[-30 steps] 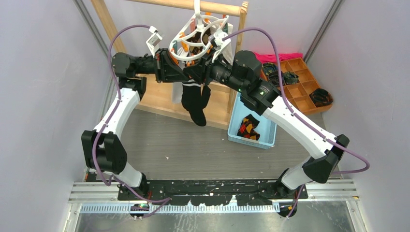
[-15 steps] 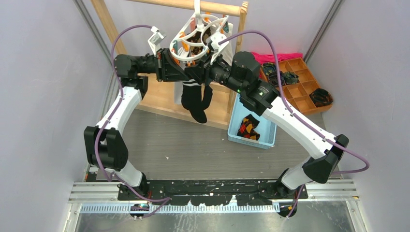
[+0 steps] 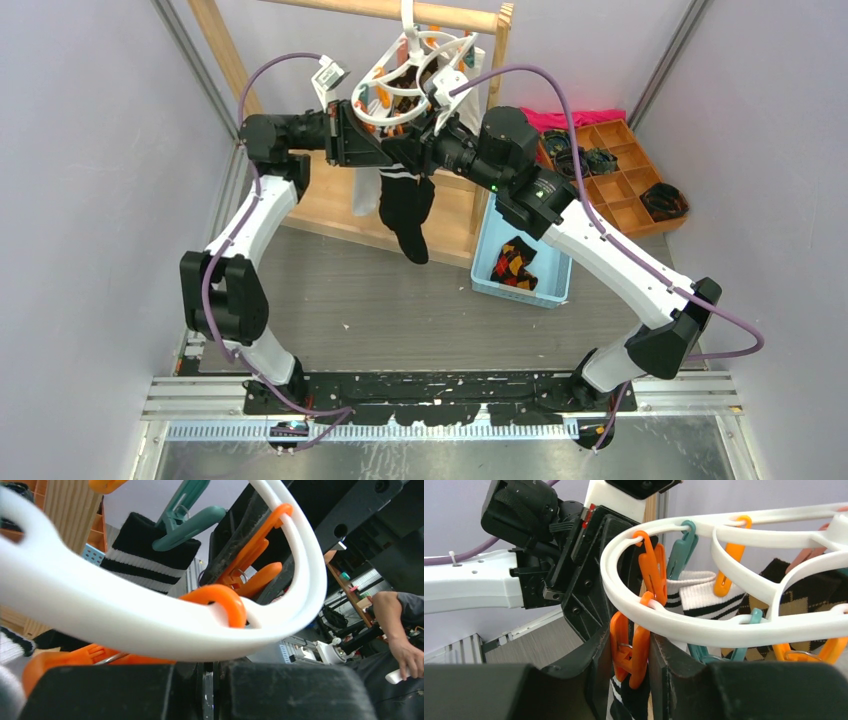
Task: Clip the socks to the hanger
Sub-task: Clamp the sock onto the hanger.
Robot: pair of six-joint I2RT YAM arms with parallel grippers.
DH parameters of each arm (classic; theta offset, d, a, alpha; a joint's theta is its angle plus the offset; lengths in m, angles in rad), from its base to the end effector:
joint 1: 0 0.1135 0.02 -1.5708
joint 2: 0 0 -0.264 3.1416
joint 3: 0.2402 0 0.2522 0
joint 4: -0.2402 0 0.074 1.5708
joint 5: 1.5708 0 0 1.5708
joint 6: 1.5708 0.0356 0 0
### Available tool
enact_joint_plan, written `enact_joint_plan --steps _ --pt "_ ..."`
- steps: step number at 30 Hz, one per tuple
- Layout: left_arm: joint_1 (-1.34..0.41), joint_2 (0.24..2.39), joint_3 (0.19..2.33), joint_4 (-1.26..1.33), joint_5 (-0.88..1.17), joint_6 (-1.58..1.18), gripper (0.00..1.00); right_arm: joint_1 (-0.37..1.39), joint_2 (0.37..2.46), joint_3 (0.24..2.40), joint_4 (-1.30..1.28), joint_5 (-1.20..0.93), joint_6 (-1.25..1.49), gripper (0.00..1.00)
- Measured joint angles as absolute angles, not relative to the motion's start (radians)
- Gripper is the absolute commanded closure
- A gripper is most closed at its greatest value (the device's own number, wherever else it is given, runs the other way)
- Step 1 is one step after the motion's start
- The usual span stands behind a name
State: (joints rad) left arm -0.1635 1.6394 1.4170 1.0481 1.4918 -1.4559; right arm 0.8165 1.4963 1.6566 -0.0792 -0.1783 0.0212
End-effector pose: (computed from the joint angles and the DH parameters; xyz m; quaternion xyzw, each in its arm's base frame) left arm 0.3320 -0.0907 0.4378 0.3437 0.5940 -0.6657 0.2930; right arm 0.2291 0.2530 0.4839 -0.3218 0.5971 0.3530 0.6444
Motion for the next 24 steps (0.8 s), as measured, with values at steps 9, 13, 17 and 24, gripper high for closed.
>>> enact_joint_plan --steps 9,13,17,24 --pt "-0.163 1.699 1.469 1.258 1.488 -1.682 1.00 0.815 1.493 1.652 -0.075 -0.190 -0.008 0.90" --pt "-0.164 1.703 1.481 1.300 1.483 -1.730 1.00 0.810 1.474 1.643 -0.074 -0.207 -0.001 0.90" --pt "-0.167 1.705 1.486 1.317 1.476 -1.751 1.00 0.809 1.470 1.643 -0.063 -0.207 0.025 0.91" --pt "-0.184 1.713 1.485 1.327 1.467 -1.764 1.00 0.810 1.473 1.644 -0.061 -0.193 0.053 0.90"
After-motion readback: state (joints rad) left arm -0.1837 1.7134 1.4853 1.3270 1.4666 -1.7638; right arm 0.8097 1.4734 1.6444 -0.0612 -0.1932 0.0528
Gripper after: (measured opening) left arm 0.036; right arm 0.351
